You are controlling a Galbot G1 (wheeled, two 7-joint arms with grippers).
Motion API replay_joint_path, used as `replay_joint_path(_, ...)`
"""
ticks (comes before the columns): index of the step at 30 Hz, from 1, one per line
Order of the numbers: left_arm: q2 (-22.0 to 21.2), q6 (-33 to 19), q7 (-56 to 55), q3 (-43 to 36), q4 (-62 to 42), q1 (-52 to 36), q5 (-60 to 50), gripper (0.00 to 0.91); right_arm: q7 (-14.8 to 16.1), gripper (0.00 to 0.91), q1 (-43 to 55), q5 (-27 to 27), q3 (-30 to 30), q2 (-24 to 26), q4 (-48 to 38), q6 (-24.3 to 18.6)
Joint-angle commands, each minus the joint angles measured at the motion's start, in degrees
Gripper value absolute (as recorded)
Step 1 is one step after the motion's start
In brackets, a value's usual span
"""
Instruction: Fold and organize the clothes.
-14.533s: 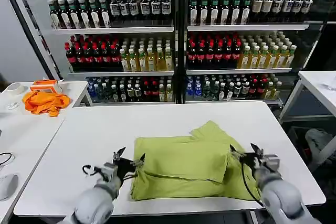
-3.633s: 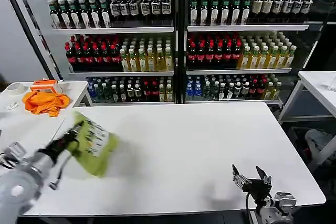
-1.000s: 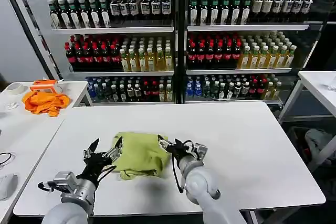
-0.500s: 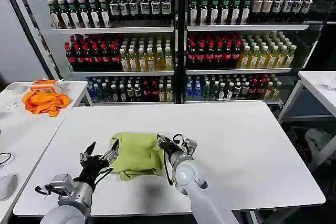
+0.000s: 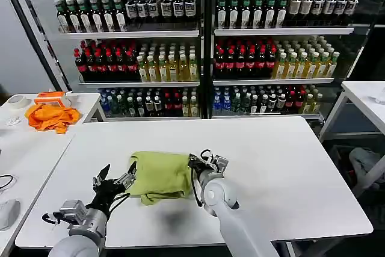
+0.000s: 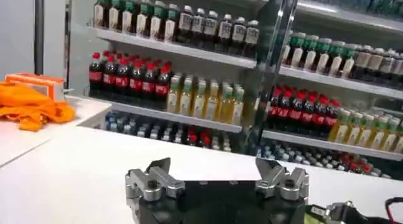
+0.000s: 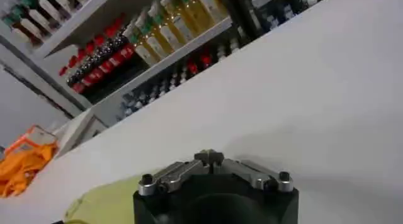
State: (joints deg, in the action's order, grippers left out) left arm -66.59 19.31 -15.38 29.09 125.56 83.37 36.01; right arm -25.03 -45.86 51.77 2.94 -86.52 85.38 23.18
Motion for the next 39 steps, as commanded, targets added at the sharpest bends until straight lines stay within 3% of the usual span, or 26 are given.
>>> replay_joint_path(1,-0.21,0.01,-0.01,-0.17,-0.23,0.05,-0.02,0.907,1.49,0.0,2.17,-2.7,1.23,1.95,-3.34,1.01)
replay_joint_path(7,-0.78,0.06,0.07,-1.3,0.08,0.11,-0.84,0.907,4.18,0.0,4.7,-4.02,2.02,8.39,-3.34,4.96)
replay_joint_path(13,-1.75,0.1,0.28,-2.6,0.47,0.38,-2.39,0.907,10.25,0.0,6.73,-5.79,2.67,17.19,-2.42,9.55)
replay_joint_path(20,-1.87,0.22,0.9,-3.75,0.59,0.75,-3.42,0.907,15.99,0.0,9.35,-10.26,3.91,23.52,-6.18,9.91)
replay_joint_path(21,-1.88,0.25,0.91,-3.89,0.5,0.69,-3.51,0.907,16.35,0.06,9.42,-11.43,4.1,23.62,-6.32,9.91)
replay_joint_path(22,-1.86,0.24,0.92,-4.02,0.42,0.63,-3.71,0.907,17.61,0.695,9.35,-12.44,4.31,23.78,-6.37,9.84)
replay_joint_path(23,-1.84,0.24,0.93,-4.14,0.38,0.54,-3.95,0.907,18.25,0.907,8.69,-13.56,4.76,23.92,-5.52,9.79)
replay_joint_path(25,-1.7,0.28,1.04,-4.23,0.36,0.41,-4.63,0.907,19.7,0.907,7.1,-15.3,5.25,24.21,-3.57,8.8)
replay_joint_path(28,-1.02,0.31,1.44,-4.16,0.58,0.4,-5.69,0.907,20.94,0.907,3.63,-22.04,6.22,24.74,0.39,2.42)
replay_joint_path(29,-0.75,0.34,1.6,-4.15,0.64,0.48,-6.01,0.907,19.66,0.907,1.37,-25.47,7.27,24.55,2.39,-1.72)
replay_joint_path(32,-0.24,0.26,1.87,-4.1,1.1,0.79,-6.91,0.907,16.97,0.907,-4.66,-31.87,10.29,24.1,8.43,-8.87)
replay_joint_path(35,0.01,0.08,2.01,-4.08,1.32,0.98,-7.72,0.907,14.76,0.907,-13.5,-36.2,14.87,23.16,14.8,-13.2)
replay_joint_path(39,0.25,-0.09,2.84,-4.75,1.05,0.64,-11.06,0.907,13.21,0.907,-24.73,-36.58,23.87,21.37,23.98,-15.19)
